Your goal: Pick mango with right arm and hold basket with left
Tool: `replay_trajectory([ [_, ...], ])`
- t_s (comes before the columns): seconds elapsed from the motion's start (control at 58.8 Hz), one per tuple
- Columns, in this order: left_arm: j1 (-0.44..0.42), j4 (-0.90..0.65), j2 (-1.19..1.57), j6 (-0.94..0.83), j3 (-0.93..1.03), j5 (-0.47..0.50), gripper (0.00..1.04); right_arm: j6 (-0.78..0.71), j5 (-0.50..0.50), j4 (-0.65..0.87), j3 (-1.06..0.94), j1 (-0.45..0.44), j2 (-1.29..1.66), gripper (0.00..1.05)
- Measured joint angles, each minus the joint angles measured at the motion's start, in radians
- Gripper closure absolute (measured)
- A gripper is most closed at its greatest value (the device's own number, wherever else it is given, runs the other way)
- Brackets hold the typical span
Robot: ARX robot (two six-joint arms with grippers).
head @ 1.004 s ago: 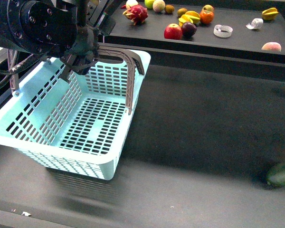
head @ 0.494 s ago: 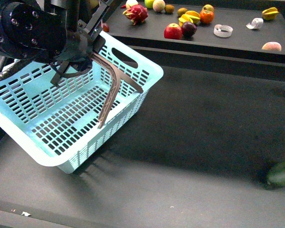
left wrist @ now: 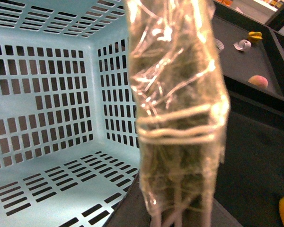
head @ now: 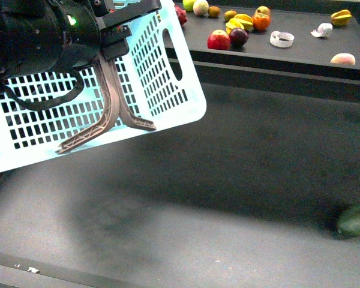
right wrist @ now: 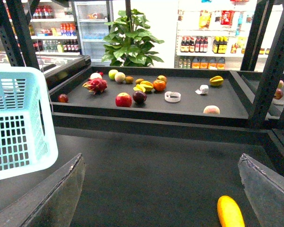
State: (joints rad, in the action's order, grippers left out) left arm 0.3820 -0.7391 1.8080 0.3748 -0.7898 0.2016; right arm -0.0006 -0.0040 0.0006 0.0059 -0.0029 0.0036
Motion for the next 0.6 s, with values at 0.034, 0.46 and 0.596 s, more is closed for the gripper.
replay_trajectory([
  [0.034, 0.008, -0.026, -0.015, -0.009, 0.024, -0.009, 1.00, 0.000, 0.000, 0.000, 0.000, 0.000, 0.000, 0.08],
  [0.46, 0.174, -0.153, -0.082, -0.142, 0.148, -0.085, 1.00, 0.000, 0.000, 0.000, 0.000, 0.000, 0.000, 0.08],
  [0.596, 0.208, -0.183, -0.082, -0.134, 0.149, -0.135, 1.00, 0.000, 0.000, 0.000, 0.000, 0.000, 0.000, 0.08],
])
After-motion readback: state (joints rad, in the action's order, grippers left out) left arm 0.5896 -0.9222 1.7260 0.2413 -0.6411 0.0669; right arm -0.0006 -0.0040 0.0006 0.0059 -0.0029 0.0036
